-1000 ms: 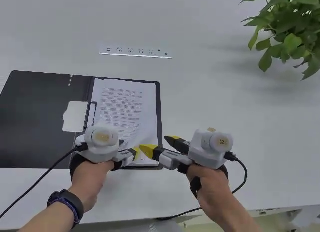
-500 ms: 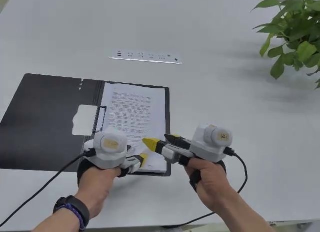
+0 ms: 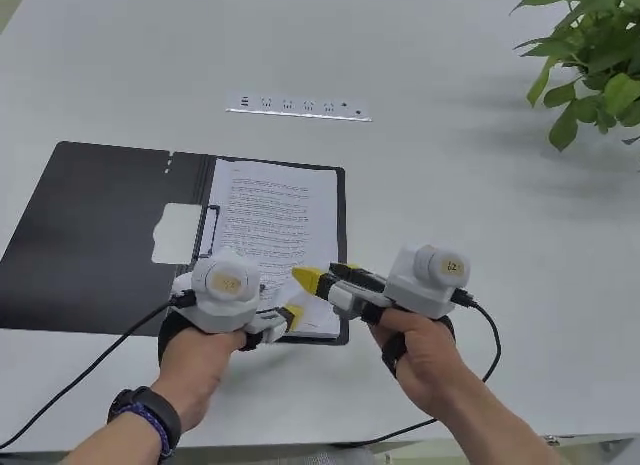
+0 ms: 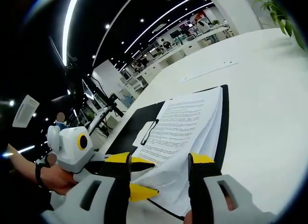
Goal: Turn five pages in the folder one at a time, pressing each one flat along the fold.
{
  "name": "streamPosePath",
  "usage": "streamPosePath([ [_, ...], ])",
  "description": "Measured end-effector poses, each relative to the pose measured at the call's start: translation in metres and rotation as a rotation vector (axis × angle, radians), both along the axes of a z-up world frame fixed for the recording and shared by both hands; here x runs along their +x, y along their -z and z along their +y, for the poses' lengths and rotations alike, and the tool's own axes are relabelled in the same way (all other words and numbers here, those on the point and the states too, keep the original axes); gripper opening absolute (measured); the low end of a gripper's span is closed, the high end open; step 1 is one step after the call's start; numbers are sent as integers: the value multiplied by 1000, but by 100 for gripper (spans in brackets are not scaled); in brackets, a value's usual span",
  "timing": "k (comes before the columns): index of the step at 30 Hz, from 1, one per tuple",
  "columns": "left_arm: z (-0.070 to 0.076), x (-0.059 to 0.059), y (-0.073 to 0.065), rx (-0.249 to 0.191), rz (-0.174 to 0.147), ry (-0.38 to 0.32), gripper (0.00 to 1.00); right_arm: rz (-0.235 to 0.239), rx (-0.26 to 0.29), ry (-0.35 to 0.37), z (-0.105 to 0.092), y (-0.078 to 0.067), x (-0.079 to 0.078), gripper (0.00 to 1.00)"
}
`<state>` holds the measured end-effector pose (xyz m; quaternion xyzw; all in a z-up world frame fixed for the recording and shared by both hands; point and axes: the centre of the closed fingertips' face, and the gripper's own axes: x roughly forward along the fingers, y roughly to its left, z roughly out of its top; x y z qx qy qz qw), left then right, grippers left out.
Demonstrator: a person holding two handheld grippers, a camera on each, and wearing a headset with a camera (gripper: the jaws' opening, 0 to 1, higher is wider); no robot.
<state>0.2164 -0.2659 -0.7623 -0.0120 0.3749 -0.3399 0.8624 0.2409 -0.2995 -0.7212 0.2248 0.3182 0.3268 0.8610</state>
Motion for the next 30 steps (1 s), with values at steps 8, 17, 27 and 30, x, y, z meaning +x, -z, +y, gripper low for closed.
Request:
streamPosePath([
  [8,6,-8,-9,7,-17,19,48,7,11,18,-3,0,-6,34],
  [17,18,-9,-21,19,-45,20,50,5,44,78,-6,-2,-6,9],
  [27,35,-17,-32,25,-65,8,52,-8,94,105,0,-11,-4,1],
  [30,40,-18,-37,30,-74,7,53,-13,102,103,4,-13,-2,0],
])
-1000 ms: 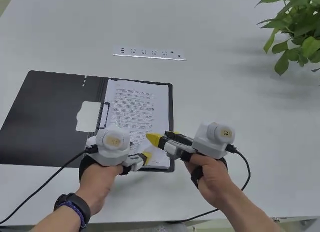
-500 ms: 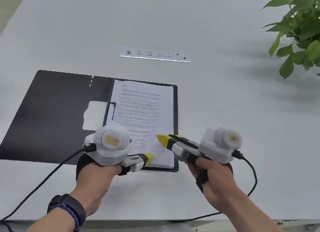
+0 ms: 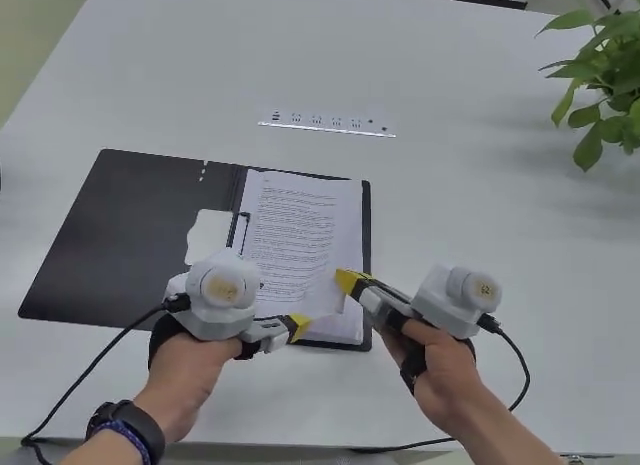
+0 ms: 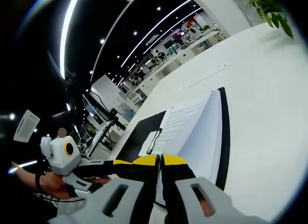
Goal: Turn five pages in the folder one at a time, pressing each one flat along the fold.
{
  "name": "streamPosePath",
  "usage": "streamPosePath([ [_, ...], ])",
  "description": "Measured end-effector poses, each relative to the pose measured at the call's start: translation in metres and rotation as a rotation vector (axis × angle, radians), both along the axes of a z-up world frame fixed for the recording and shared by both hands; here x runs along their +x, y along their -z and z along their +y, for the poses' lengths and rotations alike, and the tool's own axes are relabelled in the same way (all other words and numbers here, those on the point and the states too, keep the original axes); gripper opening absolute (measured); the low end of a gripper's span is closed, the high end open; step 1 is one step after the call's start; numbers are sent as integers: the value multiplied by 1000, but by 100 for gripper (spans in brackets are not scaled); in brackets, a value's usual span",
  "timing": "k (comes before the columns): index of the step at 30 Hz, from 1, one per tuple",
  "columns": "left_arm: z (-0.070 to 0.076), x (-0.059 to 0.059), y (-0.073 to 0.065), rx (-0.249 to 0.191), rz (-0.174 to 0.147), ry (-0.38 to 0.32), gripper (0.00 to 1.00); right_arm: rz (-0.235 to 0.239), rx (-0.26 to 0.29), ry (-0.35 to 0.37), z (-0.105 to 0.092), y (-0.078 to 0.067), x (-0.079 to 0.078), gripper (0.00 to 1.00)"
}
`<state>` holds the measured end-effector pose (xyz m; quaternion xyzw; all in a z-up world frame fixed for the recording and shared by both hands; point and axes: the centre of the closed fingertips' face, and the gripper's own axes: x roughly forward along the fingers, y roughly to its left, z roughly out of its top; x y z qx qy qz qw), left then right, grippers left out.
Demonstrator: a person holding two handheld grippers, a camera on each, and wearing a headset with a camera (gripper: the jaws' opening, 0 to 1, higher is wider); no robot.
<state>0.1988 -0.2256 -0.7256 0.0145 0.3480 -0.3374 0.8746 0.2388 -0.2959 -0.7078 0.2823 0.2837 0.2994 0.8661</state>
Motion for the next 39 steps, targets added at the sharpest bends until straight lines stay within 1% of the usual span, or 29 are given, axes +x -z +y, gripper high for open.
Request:
streamPosePath([
  [5,13,-2,-7,7,-18,-15,54,-9,29,8,7,-8,3,0],
  [10,27,-4,-9,19,-28,-31,55,-12,59,20,14,-12,5,0],
  [16,47,-5,-17,28,-47,-61,56,-14,87,25,27,-17,7,0],
  [18,54,-6,-18,24,-45,-84,56,-16,97,27,32,-19,8,0],
  [19,56,-7,-19,15,-40,-97,56,-16,100,26,34,-20,9,0],
  [20,59,-9,-20,7,-41,-104,56,-16,102,23,37,-20,9,0],
  [23,66,-14,-21,21,-48,-104,57,-19,105,12,46,-23,10,0],
  [27,79,-16,-20,35,-54,-119,57,-18,109,-3,56,-26,11,0],
  [29,88,-16,-20,40,-58,-137,58,-16,109,-15,62,-26,12,0],
  [32,100,-20,-16,44,-51,-161,58,-13,108,-32,72,-27,12,0],
  [34,106,-21,-16,46,-52,-171,58,-13,110,-39,77,-27,13,0],
  [39,126,-20,-19,49,-64,-212,59,-12,110,-56,94,-27,17,0],
])
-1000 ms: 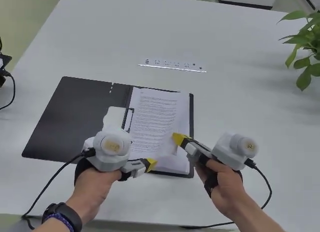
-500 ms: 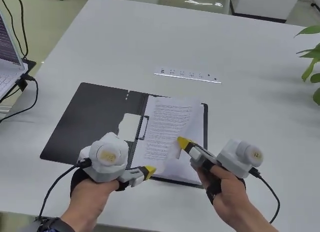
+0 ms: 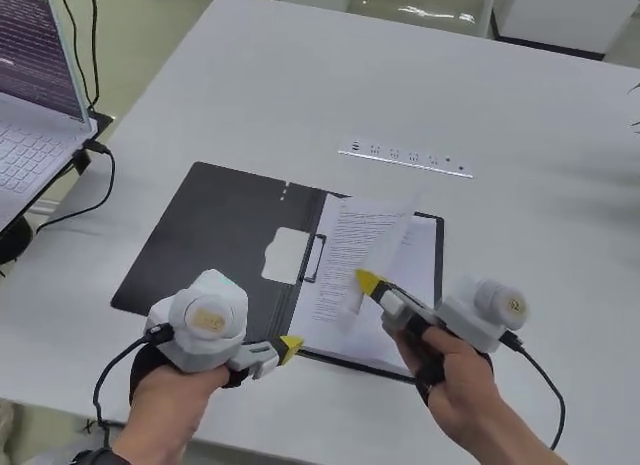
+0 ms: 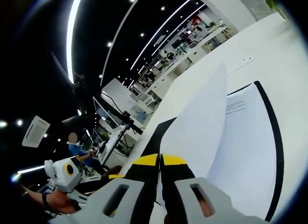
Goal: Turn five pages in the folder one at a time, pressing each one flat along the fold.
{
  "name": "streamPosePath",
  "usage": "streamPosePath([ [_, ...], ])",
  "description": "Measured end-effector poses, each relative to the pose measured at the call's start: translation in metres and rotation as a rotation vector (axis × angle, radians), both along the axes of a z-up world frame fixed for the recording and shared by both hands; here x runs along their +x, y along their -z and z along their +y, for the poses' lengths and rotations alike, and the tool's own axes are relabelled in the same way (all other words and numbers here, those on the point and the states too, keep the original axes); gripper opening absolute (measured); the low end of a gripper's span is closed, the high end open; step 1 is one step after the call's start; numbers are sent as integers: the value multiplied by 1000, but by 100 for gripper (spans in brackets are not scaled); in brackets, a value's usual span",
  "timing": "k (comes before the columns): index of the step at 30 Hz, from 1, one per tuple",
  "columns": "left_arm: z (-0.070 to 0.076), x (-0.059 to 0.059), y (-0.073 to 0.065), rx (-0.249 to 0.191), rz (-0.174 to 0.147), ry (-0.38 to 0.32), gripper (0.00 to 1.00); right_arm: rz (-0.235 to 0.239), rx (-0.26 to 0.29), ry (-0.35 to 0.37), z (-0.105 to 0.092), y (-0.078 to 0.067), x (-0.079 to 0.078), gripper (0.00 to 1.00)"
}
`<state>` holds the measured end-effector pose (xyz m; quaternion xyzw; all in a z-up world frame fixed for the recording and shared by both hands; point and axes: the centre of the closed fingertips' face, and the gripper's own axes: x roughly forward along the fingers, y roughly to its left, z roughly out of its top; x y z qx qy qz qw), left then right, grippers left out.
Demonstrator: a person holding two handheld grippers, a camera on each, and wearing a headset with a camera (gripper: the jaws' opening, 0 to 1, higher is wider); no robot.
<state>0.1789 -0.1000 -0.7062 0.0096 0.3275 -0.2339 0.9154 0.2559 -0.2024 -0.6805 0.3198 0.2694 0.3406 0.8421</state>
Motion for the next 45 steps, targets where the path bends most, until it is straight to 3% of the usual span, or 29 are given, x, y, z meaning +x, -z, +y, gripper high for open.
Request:
streamPosePath([
  [3,9,0,-1,-9,-2,-27,60,-2,-3,-17,11,0,0,0],
  [5,16,1,-4,-41,-4,-64,60,-2,0,-21,15,-1,0,0],
  [11,32,-2,-8,-39,-10,-90,61,9,7,-37,35,0,0,0],
  [22,39,-3,-18,-58,-37,-88,62,17,9,-77,72,-1,-1,0],
  [32,45,-8,-19,-69,-42,-84,63,22,15,-113,107,0,-3,0],
  [45,72,-7,-23,-54,-58,-105,63,33,21,-176,150,2,-4,0],
])
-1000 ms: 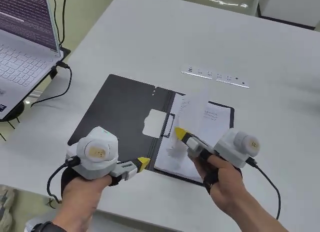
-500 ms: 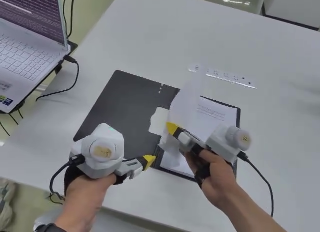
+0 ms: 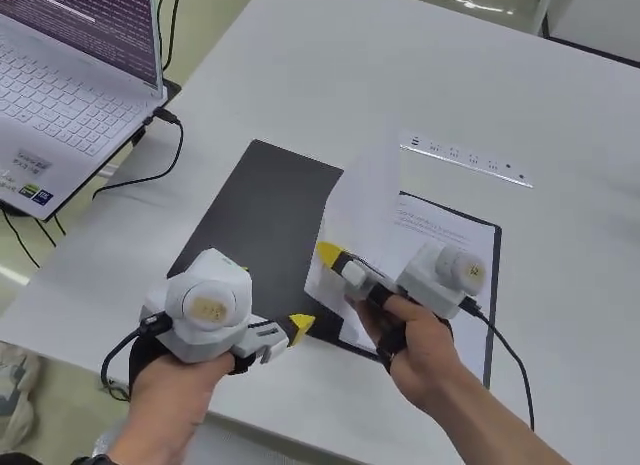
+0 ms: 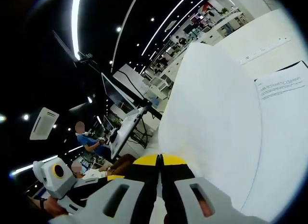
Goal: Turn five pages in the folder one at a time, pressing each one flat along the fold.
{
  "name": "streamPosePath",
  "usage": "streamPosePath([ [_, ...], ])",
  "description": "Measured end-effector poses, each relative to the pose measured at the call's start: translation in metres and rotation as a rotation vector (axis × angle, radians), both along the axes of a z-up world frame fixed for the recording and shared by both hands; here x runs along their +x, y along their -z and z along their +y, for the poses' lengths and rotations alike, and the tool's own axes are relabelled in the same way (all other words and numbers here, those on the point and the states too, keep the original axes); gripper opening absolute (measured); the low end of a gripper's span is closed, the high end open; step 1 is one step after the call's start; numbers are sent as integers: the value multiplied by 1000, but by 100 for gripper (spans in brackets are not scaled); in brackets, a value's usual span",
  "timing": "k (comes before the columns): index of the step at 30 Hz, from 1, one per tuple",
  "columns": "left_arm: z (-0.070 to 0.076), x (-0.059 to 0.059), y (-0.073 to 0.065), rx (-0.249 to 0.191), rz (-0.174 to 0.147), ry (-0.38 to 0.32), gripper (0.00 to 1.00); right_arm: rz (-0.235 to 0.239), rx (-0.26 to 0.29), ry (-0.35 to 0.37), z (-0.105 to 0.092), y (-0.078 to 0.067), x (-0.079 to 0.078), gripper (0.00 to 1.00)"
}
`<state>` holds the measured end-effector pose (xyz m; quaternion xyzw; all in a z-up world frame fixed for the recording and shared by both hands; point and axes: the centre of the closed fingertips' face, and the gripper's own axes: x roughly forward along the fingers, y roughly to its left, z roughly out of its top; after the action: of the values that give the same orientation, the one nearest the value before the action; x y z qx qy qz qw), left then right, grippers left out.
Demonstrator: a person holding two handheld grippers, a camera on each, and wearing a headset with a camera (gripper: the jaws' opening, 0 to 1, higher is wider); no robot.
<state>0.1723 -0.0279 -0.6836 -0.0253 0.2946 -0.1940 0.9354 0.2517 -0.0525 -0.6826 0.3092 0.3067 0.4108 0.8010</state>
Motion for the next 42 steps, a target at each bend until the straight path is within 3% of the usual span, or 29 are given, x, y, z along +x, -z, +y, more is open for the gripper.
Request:
streamPosePath([
  [12,19,7,-13,2,-36,-25,63,27,5,-32,28,12,-1,0],
  [26,42,4,-10,-1,-28,-64,63,105,4,-23,53,38,6,0],
  [42,59,5,-8,15,-13,-71,62,220,-74,-3,64,97,9,0],
])
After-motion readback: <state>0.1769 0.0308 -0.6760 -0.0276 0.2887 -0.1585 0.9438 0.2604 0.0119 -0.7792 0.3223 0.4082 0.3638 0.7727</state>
